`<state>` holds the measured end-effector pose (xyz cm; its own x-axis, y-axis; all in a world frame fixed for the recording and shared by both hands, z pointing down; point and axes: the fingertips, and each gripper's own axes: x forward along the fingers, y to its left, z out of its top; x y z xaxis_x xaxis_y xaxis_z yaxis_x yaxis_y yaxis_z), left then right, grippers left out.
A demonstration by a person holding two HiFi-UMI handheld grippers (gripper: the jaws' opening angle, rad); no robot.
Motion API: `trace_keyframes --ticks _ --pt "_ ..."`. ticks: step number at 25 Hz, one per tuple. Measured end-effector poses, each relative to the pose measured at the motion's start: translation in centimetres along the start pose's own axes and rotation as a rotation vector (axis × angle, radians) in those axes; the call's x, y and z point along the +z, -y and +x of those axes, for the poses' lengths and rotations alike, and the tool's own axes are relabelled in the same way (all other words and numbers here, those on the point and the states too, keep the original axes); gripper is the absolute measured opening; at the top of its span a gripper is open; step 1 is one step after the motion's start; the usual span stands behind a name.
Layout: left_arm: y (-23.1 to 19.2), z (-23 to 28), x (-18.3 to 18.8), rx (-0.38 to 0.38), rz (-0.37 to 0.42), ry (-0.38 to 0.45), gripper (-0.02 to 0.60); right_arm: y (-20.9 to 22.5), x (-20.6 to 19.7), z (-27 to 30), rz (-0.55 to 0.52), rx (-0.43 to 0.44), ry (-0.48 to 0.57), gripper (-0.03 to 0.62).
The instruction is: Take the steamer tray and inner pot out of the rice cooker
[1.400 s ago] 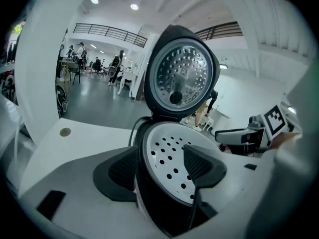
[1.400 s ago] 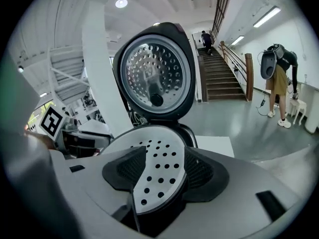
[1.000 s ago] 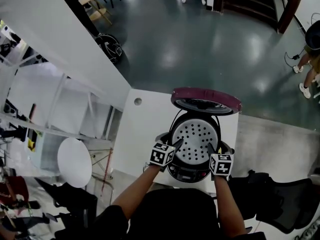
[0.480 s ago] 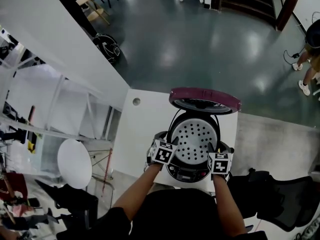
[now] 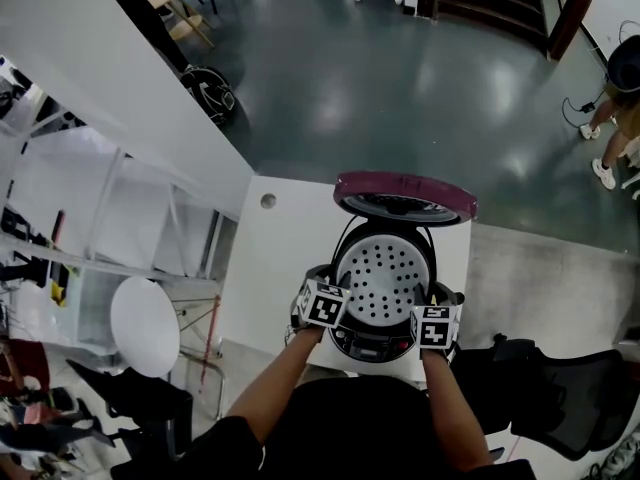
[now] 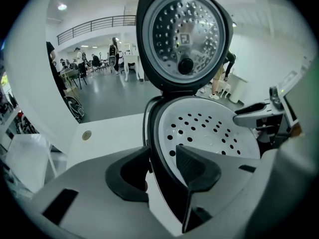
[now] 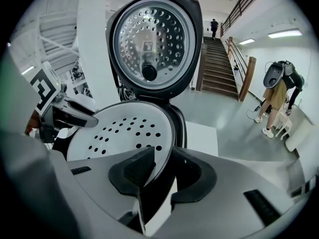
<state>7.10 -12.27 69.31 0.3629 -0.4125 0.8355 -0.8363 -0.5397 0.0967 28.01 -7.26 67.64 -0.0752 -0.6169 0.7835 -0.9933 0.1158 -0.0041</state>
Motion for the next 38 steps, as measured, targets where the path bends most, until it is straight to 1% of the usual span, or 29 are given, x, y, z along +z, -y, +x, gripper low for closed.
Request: trace_keyframes --ticks 4,9,10,11,14,21,26,30,33,38 --pt "0.0 -0.4 0.0 -0.007 -0.043 0.012 0.156 0.1 0.1 -0.3 0.004 -0.006 0.01 0.101" --pt "0.1 -1.1 0.5 0.006 -0.041 0.027 0.143 0.1 0.4 -0.4 0.032 0.001 0.029 0.103" --pt "0.2 -1.2 0.7 0.01 -0.037 0.035 0.133 0.1 0.3 -0.3 0.037 0.003 0.028 0.104" --pt "0.3 -1.3 0.9 0.015 -0.029 0.041 0.095 0.1 0.2 -0.2 0.041 0.004 0.025 0.114" --pt "0.6 -1.4 1.1 0.026 0.0 0.043 0.094 0.2 0.0 -0.1 0.049 0.005 0.013 0.117" --pt "0.7 -1.8 1.3 0.03 0.0 0.065 0.089 -0.2 0.3 -0.6 0.018 -0.011 0.032 0.124" --pt "1.0 -2.2 1.5 0.038 -0.005 0.081 0.086 -0.6 0.8 -0.7 0.001 0.01 0.044 0.124" --pt "0.8 -3.0 2.6 0.032 -0.05 0.139 0.06 -1.2 1.0 -0.6 -0.01 0.026 0.044 0.124" --pt "0.8 -3.3 3.3 0.005 -0.084 0.169 0.048 -1.1 1.0 -0.5 -0.016 0.026 0.047 0.124" --pt "0.4 -3.9 4.4 -0.052 -0.205 0.235 0.028 -1.1 1.5 -0.5 -0.016 0.03 0.06 0.124"
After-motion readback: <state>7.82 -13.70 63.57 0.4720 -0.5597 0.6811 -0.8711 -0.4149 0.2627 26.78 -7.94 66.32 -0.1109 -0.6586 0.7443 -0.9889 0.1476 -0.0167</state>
